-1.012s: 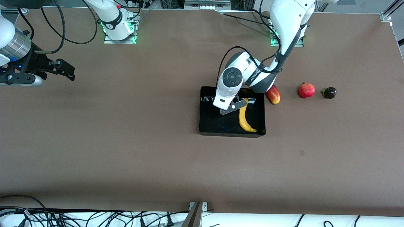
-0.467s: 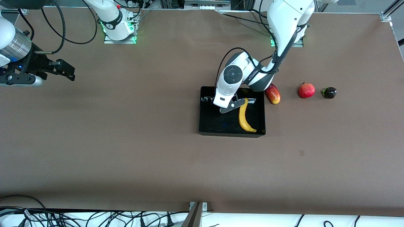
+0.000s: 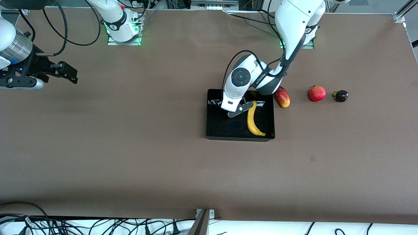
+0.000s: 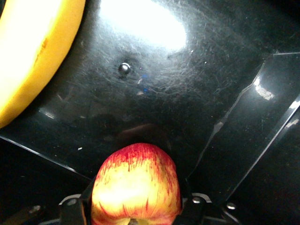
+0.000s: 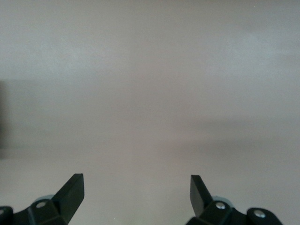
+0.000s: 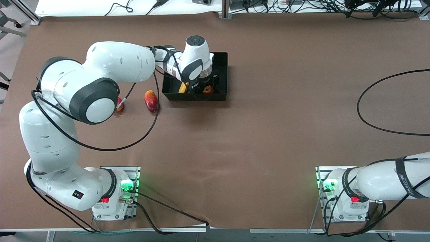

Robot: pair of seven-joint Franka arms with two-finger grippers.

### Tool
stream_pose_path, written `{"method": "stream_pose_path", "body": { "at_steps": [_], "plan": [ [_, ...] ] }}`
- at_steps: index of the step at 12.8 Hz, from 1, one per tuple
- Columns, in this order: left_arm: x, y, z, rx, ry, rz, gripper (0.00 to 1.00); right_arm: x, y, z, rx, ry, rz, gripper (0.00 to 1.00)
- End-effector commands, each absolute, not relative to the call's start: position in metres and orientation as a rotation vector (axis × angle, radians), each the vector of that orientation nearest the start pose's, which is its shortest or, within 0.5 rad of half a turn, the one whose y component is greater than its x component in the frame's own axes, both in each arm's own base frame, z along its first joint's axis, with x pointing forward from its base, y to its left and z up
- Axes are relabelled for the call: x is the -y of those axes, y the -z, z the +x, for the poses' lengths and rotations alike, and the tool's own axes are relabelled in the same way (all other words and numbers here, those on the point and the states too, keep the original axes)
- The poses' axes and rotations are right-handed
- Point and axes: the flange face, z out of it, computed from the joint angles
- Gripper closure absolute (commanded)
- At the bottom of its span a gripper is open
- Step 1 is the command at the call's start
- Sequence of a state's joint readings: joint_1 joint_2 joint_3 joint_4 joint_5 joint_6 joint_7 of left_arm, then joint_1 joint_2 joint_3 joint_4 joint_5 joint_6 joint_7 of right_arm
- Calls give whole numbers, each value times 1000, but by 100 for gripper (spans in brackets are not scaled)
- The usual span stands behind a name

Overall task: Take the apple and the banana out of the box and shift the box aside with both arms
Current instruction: 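Lower and close the left gripper on the red apple, lift it, then carry the apple out of the tray and set it on the table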

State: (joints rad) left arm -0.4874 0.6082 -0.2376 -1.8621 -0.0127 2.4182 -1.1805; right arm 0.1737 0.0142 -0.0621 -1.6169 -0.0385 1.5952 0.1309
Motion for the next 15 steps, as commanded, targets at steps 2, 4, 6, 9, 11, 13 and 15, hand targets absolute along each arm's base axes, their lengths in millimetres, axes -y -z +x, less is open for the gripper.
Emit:
{"method": "stream_pose_path", "body": {
  "at_steps": [2,4,6,9,11,13,15],
  "plan": [
    [414,-263,485,755,-253,-3020,100,-56,-600,556,-21,-59,-3165,0],
    [383,-322,511,741,-332,-2982,100,-56,-600,557,-21,-57,-3164,0],
    [348,-349,535,703,-368,-2990,100,-56,-600,556,-21,-59,-3165,0],
    [252,-384,580,452,-476,-3010,100,-56,-600,557,-21,-57,-3164,0],
    [178,-377,606,287,-469,-3054,100,-56,-600,556,-21,-59,-3165,0],
    [119,-343,633,240,-398,-3094,100,-56,-600,556,-21,-59,-3165,0],
    [82,-311,646,136,-351,-3084,100,-56,-600,556,-21,-59,-3165,0]
  ]
}}
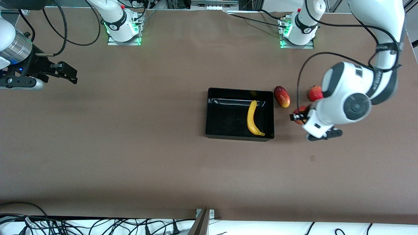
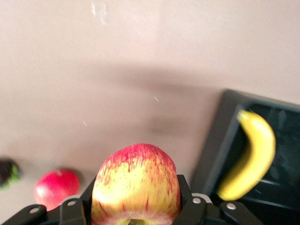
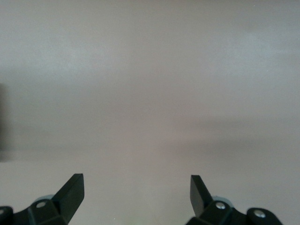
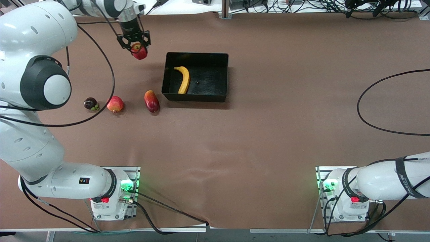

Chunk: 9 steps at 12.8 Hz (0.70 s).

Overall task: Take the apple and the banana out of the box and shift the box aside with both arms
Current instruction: 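Carry the apple out of the tray and set it on the table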

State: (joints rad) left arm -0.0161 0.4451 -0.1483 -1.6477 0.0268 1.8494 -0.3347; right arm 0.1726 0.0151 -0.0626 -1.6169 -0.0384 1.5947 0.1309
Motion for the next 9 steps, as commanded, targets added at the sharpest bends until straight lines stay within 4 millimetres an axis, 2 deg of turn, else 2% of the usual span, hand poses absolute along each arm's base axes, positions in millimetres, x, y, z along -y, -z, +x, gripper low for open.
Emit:
{"method": "stream_pose_path", "body": {
  "at_steps": [1,2,6,7,9],
  "plan": [
    [73,-294,651,111,-323,-3069,100,-56,-600,556,-21,-59,-3165,0],
    [57,-273,655,113,-292,-3053,100,-56,-600,556,-21,-59,-3165,0],
    [43,-194,655,88,-119,-3071,100,-56,-600,556,-21,-59,-3165,0],
    [39,-181,654,93,-128,-3071,100,-56,-600,556,-21,-59,-3165,0],
    [39,-177,652,73,-133,-3054,97,-56,-601,555,-21,-64,-3165,0]
  ]
}}
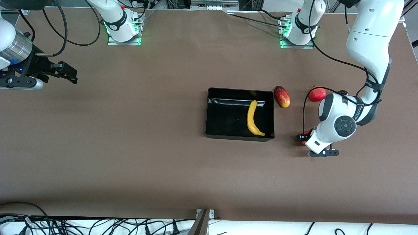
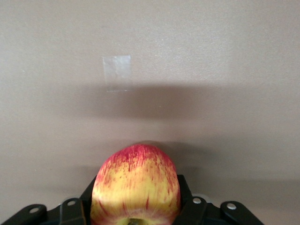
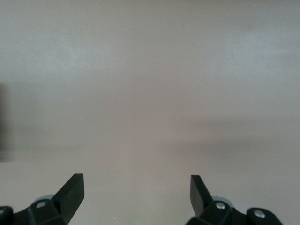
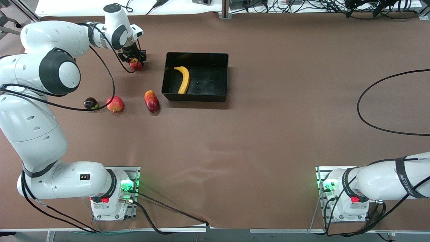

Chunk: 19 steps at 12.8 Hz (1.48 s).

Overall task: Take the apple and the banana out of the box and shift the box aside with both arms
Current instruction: 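Carry the apple out of the tray and set it on the table, then move the left gripper back into the tray over the yellow banana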

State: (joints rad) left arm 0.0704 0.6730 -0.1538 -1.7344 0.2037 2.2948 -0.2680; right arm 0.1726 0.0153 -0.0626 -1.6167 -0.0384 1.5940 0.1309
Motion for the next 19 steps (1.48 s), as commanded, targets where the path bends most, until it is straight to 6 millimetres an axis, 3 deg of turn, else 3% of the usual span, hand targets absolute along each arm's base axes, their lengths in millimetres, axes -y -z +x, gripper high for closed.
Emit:
{"method": "stream_pose_path", "body": {
  "at_steps": [1,2,4,6,7,8,9,10,12,15,19],
  "plan": [
    [40,-176,652,68,-135,-3053,33,-56,-601,555,-21,-64,-3165,0],
    [39,-181,653,73,-141,-3049,0,-54,-600,556,-26,-67,-3165,0],
    [47,-214,651,92,-218,-3016,0,-49,-600,556,-40,-67,-3163,0],
    [63,-272,655,114,-329,-2995,0,-49,-599,556,-40,-69,-3163,0],
    [84,-306,659,167,-389,-3049,0,-49,-599,556,-40,-69,-3163,0],
    [99,-325,657,232,-455,-3074,0,-49,-599,556,-40,-69,-3163,0],
    [128,-344,651,282,-459,-3086,0,-49,-600,556,-41,-67,-3163,0],
    [156,-351,643,327,-469,-3095,0,-49,-600,556,-41,-67,-3163,0],
    [207,-354,631,358,-450,-3108,0,-48,-599,556,-43,-69,-3163,0],
    [257,-351,624,339,-350,-3149,0,-48,-600,556,-43,-69,-3163,0],
    [287,-276,607,405,-185,-3141,0,-48,-599,556,-43,-69,-3163,0]
  ]
}}
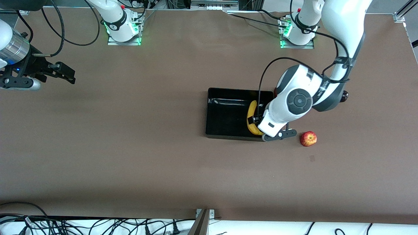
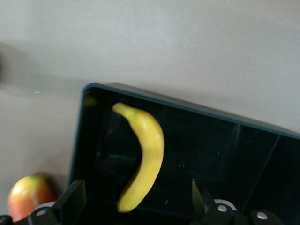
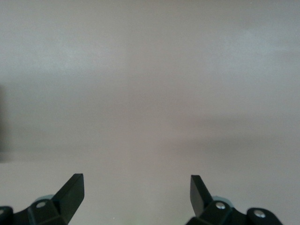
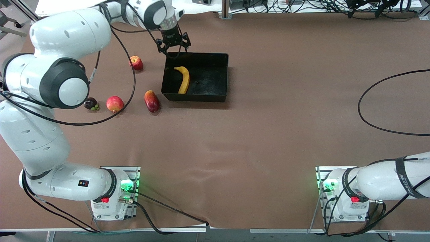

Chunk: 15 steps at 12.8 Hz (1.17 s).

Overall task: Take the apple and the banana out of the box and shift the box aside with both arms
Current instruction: 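Move the left gripper back into the tray over the yellow banana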

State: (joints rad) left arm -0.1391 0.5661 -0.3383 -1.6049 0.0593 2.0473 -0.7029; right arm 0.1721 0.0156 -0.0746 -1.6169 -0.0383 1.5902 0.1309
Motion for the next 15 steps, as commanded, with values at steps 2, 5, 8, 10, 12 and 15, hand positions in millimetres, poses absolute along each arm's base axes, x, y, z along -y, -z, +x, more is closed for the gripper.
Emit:
{"method": "stream_pose_path", "body": {
  "at_steps": [2,5,8,10,12,15],
  "plan": [
    [291,-242,593,413,-132,-3103,0,-48,-599,556,-43,-69,-3163,0],
    [301,-213,569,440,-96,-3099,0,-48,-599,556,-43,-72,-3163,0],
    [312,-175,543,492,3,-3066,0,-48,-599,556,-43,-72,-3163,0],
    [313,-158,538,527,38,-3037,6,-48,-599,556,-43,-72,-3163,0],
    [314,-157,537,542,47,-3033,76,-48,-599,556,-43,-72,-3163,0],
    [318,-164,536,530,51,-3029,100,-48,-598,556,-43,-74,-3163,0]
  ]
}}
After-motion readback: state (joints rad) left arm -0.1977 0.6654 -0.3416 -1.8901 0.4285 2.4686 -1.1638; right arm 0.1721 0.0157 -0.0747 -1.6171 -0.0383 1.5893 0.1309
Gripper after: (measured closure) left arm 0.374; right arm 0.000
